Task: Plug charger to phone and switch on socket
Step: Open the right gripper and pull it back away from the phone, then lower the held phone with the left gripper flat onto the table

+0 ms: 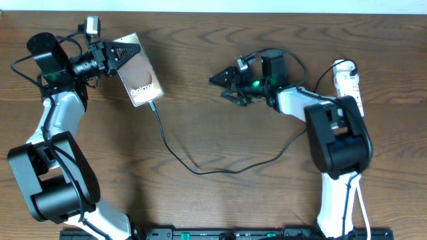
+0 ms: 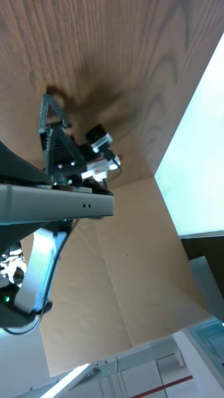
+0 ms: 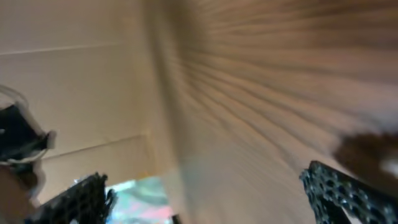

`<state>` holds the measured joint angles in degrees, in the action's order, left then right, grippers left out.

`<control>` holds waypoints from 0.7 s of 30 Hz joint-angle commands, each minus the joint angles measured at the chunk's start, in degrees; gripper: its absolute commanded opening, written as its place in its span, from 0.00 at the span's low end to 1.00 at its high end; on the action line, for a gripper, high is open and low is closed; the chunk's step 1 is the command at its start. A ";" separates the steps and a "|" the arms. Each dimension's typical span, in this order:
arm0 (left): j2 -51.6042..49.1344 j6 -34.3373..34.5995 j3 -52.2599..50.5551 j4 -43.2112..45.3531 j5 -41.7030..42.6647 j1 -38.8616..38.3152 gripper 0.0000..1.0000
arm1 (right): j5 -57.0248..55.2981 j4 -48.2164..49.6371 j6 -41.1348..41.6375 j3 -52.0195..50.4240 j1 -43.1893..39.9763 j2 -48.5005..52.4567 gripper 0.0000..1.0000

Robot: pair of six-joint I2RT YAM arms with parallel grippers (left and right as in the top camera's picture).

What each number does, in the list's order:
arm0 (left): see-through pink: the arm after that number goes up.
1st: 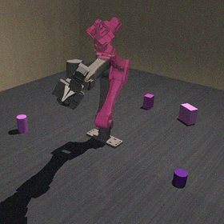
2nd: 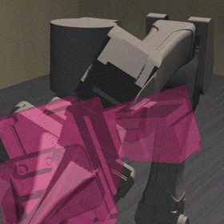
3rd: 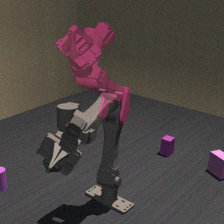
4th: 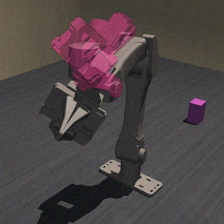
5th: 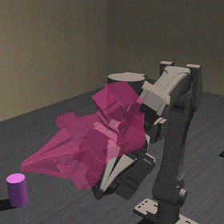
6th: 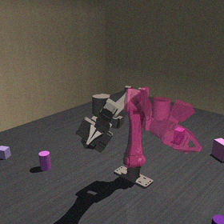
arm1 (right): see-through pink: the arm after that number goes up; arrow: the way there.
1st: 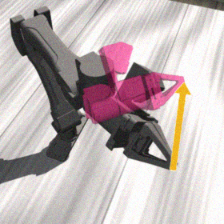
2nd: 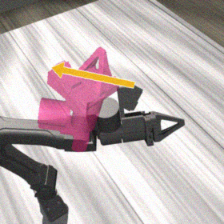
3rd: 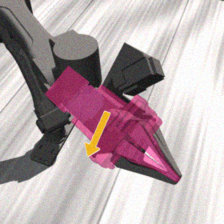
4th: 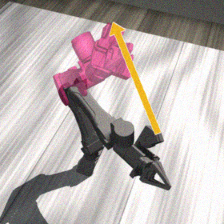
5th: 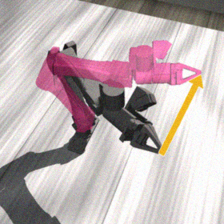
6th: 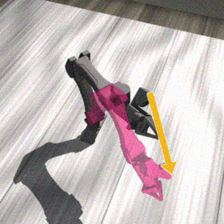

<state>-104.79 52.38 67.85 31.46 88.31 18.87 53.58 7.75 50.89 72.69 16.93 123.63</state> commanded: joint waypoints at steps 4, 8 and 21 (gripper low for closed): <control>0.72 -1.77 0.09 0.31 1.46 -0.13 0.08 | -25.38 -19.65 -20.00 0.74 0.35 -18.67 0.99; 0.70 -3.74 -2.75 0.31 0.33 -1.03 0.07 | -40.39 -31.15 -21.18 0.74 0.37 -26.95 0.99; 0.26 -12.52 -16.46 -6.27 -12.13 -5.31 0.07 | -53.09 -44.87 -19.65 0.70 0.42 -33.97 0.99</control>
<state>-104.79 44.29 52.66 27.18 80.05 14.35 3.60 -36.67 32.18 73.17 16.88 90.37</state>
